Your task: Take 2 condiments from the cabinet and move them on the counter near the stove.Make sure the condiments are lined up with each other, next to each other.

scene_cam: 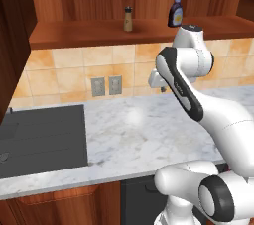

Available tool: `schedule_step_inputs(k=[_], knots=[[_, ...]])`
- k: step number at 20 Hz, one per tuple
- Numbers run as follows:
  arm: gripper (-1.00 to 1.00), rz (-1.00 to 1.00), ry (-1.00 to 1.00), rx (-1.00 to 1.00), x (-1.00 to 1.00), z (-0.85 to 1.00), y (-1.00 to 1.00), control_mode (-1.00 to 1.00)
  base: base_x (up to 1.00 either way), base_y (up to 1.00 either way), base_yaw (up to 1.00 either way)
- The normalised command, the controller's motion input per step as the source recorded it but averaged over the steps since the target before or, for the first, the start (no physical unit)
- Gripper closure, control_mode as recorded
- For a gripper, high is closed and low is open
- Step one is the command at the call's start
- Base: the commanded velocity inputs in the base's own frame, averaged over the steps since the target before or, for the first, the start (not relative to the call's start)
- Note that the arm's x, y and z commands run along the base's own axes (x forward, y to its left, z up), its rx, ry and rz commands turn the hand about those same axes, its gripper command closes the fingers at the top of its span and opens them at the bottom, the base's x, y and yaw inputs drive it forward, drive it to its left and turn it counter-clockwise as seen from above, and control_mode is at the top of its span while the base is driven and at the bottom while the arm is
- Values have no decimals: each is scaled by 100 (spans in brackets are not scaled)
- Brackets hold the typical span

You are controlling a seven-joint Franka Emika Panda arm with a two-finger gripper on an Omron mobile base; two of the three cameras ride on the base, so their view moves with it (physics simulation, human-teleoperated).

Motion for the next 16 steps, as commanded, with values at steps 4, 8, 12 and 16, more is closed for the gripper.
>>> schedule_step_inputs(k=[4, 8, 12, 16], knots=[[-100, 0, -2, -1, -2, 0, -1, -100, 0, 0, 0], [-100, -8, -36, -1, 0, 38, -40, -100, 0, 0, 0], [-100, -15, -35, 0, 14, 76, -34, -100, 0, 0, 0], [-100, -23, -25, -1, 27, 90, -4, -100, 0, 0, 0]])
